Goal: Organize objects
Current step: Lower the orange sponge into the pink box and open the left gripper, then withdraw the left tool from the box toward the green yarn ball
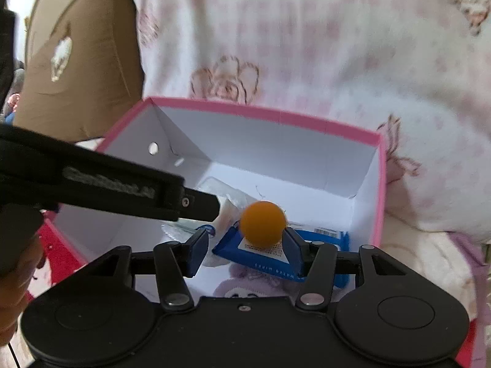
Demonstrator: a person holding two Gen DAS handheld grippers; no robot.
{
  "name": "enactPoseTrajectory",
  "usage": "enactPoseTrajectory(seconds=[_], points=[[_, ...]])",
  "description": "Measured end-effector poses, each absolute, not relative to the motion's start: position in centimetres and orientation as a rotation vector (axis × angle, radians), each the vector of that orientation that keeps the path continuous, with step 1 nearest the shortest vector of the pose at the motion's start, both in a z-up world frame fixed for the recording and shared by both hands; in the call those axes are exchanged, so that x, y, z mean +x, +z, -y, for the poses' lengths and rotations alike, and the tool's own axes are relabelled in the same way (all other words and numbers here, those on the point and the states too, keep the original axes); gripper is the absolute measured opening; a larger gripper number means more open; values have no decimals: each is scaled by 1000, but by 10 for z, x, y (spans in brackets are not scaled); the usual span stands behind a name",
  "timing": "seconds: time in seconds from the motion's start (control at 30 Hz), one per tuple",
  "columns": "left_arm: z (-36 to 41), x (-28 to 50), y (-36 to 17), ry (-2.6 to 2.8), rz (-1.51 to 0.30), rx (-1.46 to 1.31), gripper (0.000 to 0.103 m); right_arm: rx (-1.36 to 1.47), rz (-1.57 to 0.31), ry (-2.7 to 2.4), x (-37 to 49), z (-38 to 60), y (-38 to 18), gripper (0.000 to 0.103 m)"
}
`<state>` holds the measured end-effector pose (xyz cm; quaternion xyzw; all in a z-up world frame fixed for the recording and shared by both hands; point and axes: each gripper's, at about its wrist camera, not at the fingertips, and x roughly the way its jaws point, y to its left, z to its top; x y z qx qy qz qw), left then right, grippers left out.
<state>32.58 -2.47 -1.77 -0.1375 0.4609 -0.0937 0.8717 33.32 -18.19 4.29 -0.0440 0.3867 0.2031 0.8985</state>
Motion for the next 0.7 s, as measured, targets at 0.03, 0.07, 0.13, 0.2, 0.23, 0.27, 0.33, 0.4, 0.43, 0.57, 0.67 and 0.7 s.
enactPoseTrajectory(seconds=[0.03, 0.07, 0.13, 0.2, 0.23, 0.27, 0.33, 0.4, 0.43, 0.57, 0.67, 0.7], points=[[25, 322, -15, -194, -974, -284, 60, -86, -798, 427, 327, 183, 48, 58], [24, 317, -11, -189, -977, -284, 61, -79, -792, 434, 322, 185, 53, 59], [24, 306, -3, -203, -981, -279, 61, -82, -786, 453, 309, 185, 63, 59], [25, 295, 8, -203, -987, -257, 63, -105, -772, 467, 294, 183, 73, 60], [25, 289, 13, -200, -986, -245, 64, -116, -769, 471, 289, 183, 77, 60], [26, 286, 18, -200, -982, -236, 66, -126, -763, 475, 284, 182, 80, 60], [24, 276, 29, -209, -971, -232, 69, -146, -756, 487, 272, 183, 88, 62], [22, 268, 39, -211, -966, -237, 70, -164, -751, 485, 261, 183, 94, 65], [21, 265, 43, -212, -965, -235, 70, -166, -751, 483, 257, 184, 97, 66], [21, 250, 59, -215, -984, -210, 70, -155, -780, 471, 246, 187, 105, 69], [20, 238, 68, -224, -997, -197, 73, -153, -788, 461, 236, 189, 113, 69], [19, 234, 70, -230, -998, -190, 75, -155, -786, 459, 233, 190, 115, 70]])
